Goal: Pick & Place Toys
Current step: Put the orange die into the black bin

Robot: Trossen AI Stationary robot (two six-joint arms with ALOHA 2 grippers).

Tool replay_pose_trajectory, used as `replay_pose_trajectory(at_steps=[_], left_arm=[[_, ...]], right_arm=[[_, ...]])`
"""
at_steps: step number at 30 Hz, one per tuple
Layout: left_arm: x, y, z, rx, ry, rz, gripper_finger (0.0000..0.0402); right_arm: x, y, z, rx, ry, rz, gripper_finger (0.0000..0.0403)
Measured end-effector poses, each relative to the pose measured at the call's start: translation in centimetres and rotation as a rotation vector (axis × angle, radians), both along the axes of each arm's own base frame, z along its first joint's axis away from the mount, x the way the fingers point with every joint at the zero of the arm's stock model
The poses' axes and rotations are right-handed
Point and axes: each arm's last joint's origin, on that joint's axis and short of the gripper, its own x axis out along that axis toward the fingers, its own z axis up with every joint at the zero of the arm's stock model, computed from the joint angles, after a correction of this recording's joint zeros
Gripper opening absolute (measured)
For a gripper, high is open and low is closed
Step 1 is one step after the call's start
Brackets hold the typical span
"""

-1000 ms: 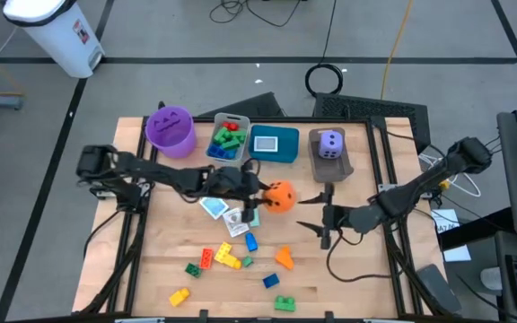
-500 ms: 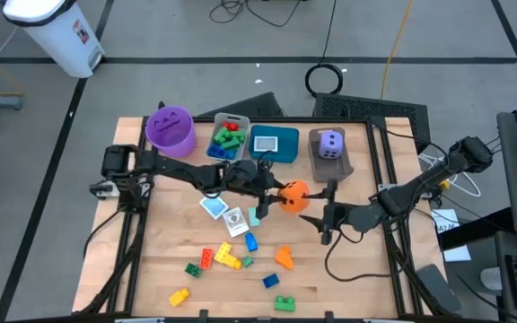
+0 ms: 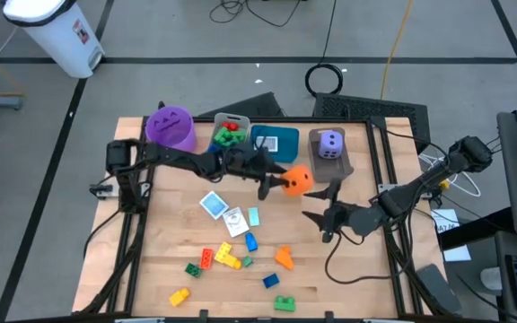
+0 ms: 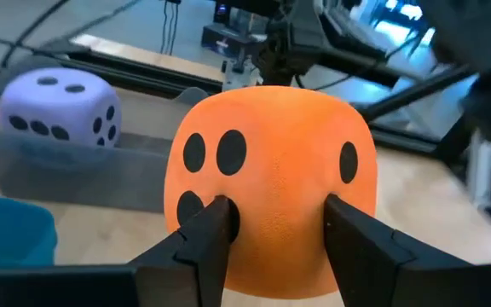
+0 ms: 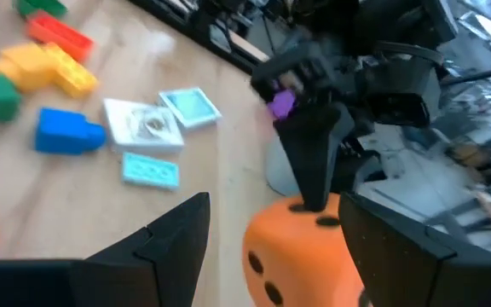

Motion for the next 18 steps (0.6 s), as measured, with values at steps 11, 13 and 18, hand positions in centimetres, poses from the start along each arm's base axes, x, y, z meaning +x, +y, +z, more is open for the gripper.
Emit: replay_pose_trajectory(at_steps=[11,13,18], left_arm=[[-0.3,1.8,0.5,-0.089,-0.047,0.006,0.0172],[-0.4,2.1,0.7,-0.114,-0.064,0.000,0.0172],[-0.4,2.7,1.4,-0.170,-0.088,-0.041,0.0172]], right_arm=[[-0.2,-0.9,0.6,-0.099,-0.021,-0.122,0.0284],[-0.3,-1.4,0.7,-0.097,-0.019,-0.140,0.0298],[-0.1,-2.8,0.8,-0.083,-0.016,-0.201,0.0330]])
